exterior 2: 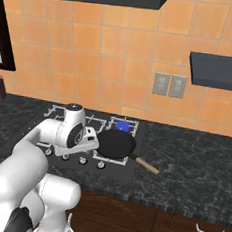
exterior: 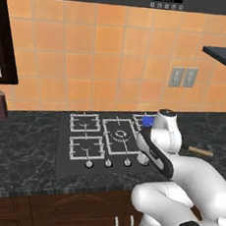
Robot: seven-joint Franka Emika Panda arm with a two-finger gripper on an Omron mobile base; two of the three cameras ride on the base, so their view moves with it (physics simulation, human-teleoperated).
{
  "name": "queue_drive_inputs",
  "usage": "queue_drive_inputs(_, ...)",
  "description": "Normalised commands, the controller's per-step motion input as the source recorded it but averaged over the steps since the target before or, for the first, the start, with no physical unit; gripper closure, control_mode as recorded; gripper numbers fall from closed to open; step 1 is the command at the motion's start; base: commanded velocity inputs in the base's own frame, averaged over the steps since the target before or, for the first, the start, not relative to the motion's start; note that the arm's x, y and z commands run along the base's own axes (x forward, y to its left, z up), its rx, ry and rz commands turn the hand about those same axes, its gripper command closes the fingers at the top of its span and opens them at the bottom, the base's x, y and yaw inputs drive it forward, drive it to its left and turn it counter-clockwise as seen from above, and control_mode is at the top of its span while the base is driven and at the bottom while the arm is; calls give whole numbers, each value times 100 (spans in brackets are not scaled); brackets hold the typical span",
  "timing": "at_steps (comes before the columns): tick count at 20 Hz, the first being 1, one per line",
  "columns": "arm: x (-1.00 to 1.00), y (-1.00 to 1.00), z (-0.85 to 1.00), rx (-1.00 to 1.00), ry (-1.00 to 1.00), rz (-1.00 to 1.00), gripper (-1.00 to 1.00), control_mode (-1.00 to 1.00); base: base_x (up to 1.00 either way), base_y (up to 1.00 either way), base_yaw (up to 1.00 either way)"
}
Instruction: Turn off the rear right burner of the stove.
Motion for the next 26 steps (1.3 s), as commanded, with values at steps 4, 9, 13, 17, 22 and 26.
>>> queue_drive_inputs(4, 9, 0, -10, 0, 3, 0, -100, -100, 0, 0, 0)
queue_drive_inputs(9, 16, 0, -16, 0, 1, 0, -100, -100, 0, 0, 0)
queue_drive_inputs(13, 18, 0, -14, 0, 3, 0, -100, -100, 0, 0, 0)
queue_drive_inputs(17, 10, 0, -14, 0, 1, 0, -100, -100, 0, 0, 0)
queue_drive_inputs(22, 9, -1, -10, 0, 1, 1, -100, -100, 0, 0, 0)
queue_drive_inputs(26, 9, -6, -10, 0, 1, 0, -100, -100, 0, 0, 0)
